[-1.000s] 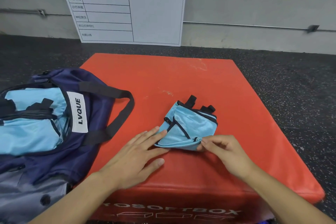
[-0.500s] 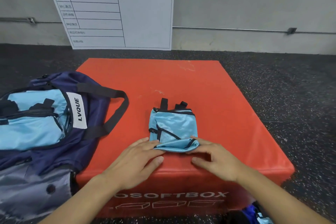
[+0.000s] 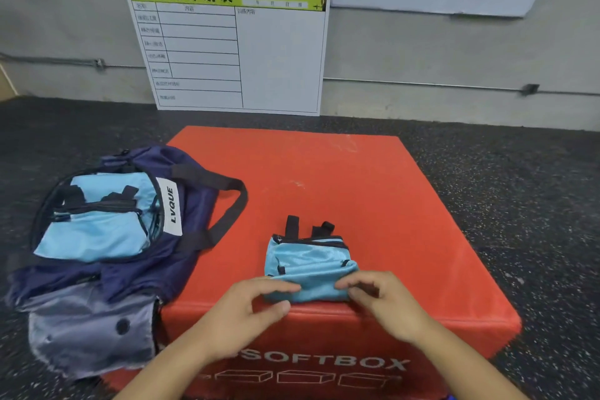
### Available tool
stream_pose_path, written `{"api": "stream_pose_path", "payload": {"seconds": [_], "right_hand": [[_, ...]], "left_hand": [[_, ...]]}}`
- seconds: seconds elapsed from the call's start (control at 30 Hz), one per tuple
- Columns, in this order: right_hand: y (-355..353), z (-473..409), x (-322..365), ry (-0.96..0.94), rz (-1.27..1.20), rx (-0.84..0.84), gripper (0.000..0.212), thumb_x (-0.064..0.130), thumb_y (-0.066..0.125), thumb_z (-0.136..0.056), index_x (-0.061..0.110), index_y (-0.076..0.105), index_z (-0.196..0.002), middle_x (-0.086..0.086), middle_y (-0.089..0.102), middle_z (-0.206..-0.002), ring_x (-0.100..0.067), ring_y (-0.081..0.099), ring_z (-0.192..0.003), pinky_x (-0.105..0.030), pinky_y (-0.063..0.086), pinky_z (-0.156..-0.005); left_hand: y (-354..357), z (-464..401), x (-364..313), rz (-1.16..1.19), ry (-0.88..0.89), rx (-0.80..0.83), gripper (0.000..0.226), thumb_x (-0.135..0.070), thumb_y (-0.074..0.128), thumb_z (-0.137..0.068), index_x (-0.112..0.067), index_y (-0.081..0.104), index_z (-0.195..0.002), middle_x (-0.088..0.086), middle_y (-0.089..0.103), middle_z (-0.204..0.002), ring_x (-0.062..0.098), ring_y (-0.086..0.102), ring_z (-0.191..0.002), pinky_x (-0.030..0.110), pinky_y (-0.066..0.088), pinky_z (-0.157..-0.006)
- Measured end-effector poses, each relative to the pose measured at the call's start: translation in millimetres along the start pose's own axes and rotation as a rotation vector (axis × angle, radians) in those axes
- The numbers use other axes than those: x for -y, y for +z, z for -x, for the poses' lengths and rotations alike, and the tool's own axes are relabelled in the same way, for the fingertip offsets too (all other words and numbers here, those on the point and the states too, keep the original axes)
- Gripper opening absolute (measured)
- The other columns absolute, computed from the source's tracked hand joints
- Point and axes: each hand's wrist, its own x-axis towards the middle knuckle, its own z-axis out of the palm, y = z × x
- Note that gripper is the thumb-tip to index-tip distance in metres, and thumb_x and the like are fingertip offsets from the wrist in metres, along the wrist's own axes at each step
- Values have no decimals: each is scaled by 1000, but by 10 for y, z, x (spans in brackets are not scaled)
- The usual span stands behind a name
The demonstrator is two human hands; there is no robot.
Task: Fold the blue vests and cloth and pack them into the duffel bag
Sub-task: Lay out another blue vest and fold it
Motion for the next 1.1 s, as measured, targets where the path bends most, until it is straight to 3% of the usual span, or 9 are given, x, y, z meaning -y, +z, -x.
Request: {"api": "stream_pose_path", "payload": {"seconds": [0.2, 0.37, 0.57, 0.67, 0.73, 0.83, 0.93, 1.03, 1.1], "right_hand": [[39, -223, -65, 33, -108, -55, 36, 6, 62, -98, 39, 77, -100, 5, 53, -66, -11, 42, -62, -28, 32, -60], [23, -429, -91, 30, -99, -73, 36, 5, 60, -98, 37, 76, -105, 2, 42, -64, -13, 36, -60, -25, 29, -56], [-16, -644, -71, 32, 93, -82, 33, 9, 62, -97, 38, 75, -108, 14, 46, -55, -5, 37, -53, -19, 29, -54], [0, -697, -31, 36, 245, -41, 33, 12, 61, -98, 41, 71, -110, 29, 53, -56, -3, 46, -53, -16, 33, -56], [21, -711, -7, 34, 295, -60, 31, 17, 61, -98, 43, 70, -112, 30, 57, -69, 6, 52, -68, -13, 35, -68], [58, -716, -39, -101, 548, -247, 25, 34, 61, -95, 44, 71, -115, 20, 51, -111, -3, 47, -108, -28, 37, -96], [166, -725, 6, -244, 666, -185, 30, 41, 54, -98, 45, 68, -125, 13, 35, -157, -14, 23, -149, -32, 18, -119], [333, -718, -13, -224, 666, -63, 37, 44, 44, -103, 47, 61, -135, 10, 17, -169, -10, -3, -157, -41, 8, -127], [354, -705, -44, -147, 651, -50, 41, 49, 36, -102, 49, 58, -137, 10, 10, -170, -9, -11, -156, -41, 7, -127]], "left_hand": [[-15, -225, 118, 63, -56, -35, 33, -21, 74, -92, -34, 70, -122, -26, 66, -125, -5, 54, -127, 22, 33, -114], [-31, -502, 282, -27, -95, -41, 46, -30, 77, -88, -40, 63, -131, -31, 59, -134, -9, 46, -131, 24, 30, -116], [-27, -793, 423, -138, -96, -96, 46, -21, 72, -91, -37, 62, -133, -21, 59, -134, -6, 49, -128, 18, 32, -113], [56, -831, 468, -300, -75, -117, 43, -25, 66, -91, -34, 63, -133, -23, 59, -118, 7, 53, -113, 31, 39, -107], [98, -816, 490, -475, 11, -192, 45, -29, 63, -84, -34, 66, -129, -24, 53, -112, 13, 49, -106, 41, 46, -98], [141, -823, 476, -558, 105, -259, 43, -28, 64, -83, -38, 68, -124, -4, 45, -148, 22, 38, -139, 43, 36, -111], [214, -811, 439, -565, 150, -221, 33, -33, 56, -92, -43, 70, -120, 0, 32, -162, 22, 18, -153, 42, 24, -119], [259, -777, 513, -530, 27, -209, 33, -45, 46, -95, -48, 70, -117, 0, 30, -163, 21, 8, -155, 47, 24, -121], [224, -765, 521, -458, -94, -214, 32, -49, 46, -94, -54, 67, -117, 0, 26, -165, 18, 0, -156, 42, 15, -123]]}}
